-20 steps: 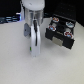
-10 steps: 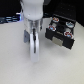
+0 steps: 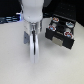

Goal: Open the kcup holder, insert the kcup into the holder, and close the kcup holder

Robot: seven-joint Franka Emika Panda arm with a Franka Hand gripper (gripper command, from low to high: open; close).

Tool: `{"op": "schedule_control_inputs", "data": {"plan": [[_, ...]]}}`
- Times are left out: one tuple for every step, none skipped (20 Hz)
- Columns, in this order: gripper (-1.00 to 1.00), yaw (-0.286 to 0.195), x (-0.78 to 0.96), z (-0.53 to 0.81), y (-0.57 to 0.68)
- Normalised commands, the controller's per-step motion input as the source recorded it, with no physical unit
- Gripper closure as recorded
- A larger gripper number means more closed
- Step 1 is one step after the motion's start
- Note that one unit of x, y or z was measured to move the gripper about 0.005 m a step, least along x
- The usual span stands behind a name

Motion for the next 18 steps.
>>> {"op": "schedule_control_inputs", "data": {"plan": [[1.00, -0.023, 0.00, -0.01, -0.01], [1.00, -0.030, 0.01, 0.01, -0.01], [1.00, -0.048, 0.01, 0.17, -0.01], [1.00, -0.050, 0.02, 0.36, 0.04], [1.00, -0.041, 0.03, 0.57, 0.15], [1.00, -0.035, 0.06, 0.73, 0.23], [1.00, -0.036, 0.06, 0.85, 0.28], [1.00, -0.029, 0.06, 0.91, 0.36], [1.00, -0.022, 0.06, 0.93, 0.40], [1.00, -0.005, 0.11, 0.90, 0.41], [1.00, -0.008, 0.09, 0.92, 0.44], [1.00, -0.001, 0.08, 0.92, 0.43], [1.00, 0.003, 0.08, 0.91, 0.42], [1.00, 0.004, 0.08, 0.88, 0.42], [1.00, 0.008, 0.08, 0.80, 0.44], [1.00, 0.010, 0.08, 0.77, 0.44], [1.00, 0.013, 0.09, 0.76, 0.46], [1.00, 0.011, 0.09, 0.74, 0.47]]}}
